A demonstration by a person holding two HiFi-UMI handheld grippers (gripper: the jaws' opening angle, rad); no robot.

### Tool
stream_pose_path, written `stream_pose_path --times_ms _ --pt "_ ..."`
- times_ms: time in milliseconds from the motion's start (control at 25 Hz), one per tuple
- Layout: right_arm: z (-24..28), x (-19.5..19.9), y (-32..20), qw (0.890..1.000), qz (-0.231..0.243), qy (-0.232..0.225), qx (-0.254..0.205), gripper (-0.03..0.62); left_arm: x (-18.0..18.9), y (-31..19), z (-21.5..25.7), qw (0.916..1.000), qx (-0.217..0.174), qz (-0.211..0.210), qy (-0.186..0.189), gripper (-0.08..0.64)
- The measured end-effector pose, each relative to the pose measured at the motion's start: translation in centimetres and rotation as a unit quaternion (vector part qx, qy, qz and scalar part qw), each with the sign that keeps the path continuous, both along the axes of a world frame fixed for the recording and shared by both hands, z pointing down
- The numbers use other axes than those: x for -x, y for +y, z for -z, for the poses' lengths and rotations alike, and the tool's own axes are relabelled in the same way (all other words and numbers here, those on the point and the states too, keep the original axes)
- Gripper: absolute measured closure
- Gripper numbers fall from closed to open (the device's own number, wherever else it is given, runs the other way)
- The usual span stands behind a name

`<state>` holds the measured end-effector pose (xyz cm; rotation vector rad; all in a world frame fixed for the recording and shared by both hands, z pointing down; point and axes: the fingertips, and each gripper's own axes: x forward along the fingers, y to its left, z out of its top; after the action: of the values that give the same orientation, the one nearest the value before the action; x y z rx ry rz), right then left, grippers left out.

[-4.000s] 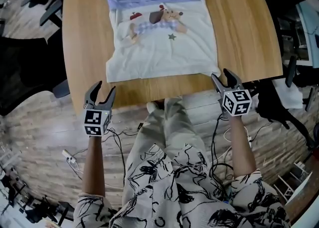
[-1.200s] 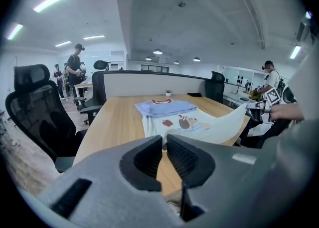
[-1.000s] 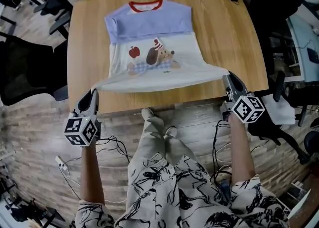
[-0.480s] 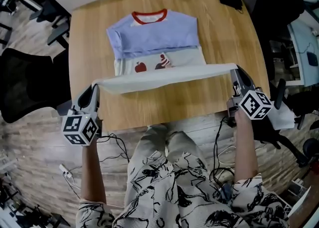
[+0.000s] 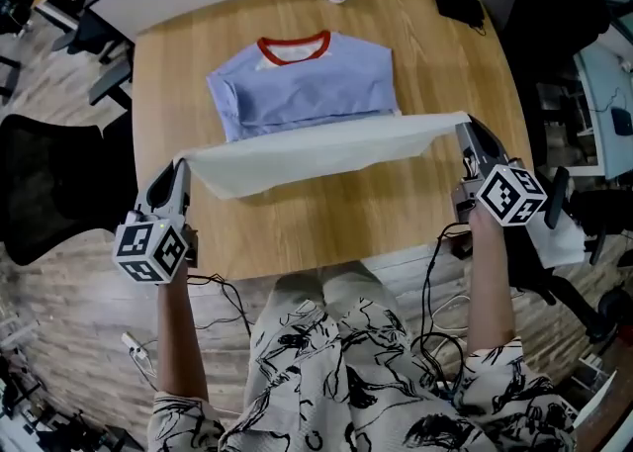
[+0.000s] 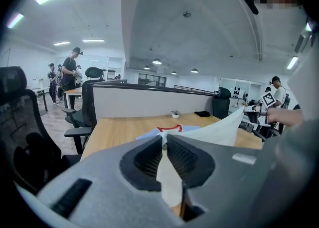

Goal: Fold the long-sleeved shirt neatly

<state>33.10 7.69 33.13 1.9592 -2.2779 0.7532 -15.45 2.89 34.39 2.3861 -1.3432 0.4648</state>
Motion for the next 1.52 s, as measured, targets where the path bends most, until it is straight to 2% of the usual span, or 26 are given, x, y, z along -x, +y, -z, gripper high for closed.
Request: stream_pose_path --times_ms 320,680,1240,1400,1520 --pt "-0.3 -0.3 -6.2 0.999 0.03 -0.007 0.009 0.566 -0.6 -5.1 0.1 0.9997 0.001 0.022 -0.008 0.526" --pt "-0.9 -1.1 -12.8 0.999 0.043 -0.011 0.021 0.566 -1.3 -11.1 -0.4 0.9994 0.003 0.032 -0.015 0.526" --pt "-5.2 -2.4 -22.1 0.996 0.056 -0.029 0.066 0.565 -2.5 -20.1 -3.9 0.9981 0.034 0.034 -0.039 0.526" --pt "-8.0 -2.5 -24.3 0.994 0.051 -0.027 0.09 0.565 -2.7 -22.9 -6.7 0.9976 0.057 0.024 -0.031 0.526" --pt "-10.5 -2.4 -26.3 0.992 0.053 -0.046 0.107 0.565 -3.0 -24.9 -9.6 0.9957 0.087 0.012 -0.03 0.526"
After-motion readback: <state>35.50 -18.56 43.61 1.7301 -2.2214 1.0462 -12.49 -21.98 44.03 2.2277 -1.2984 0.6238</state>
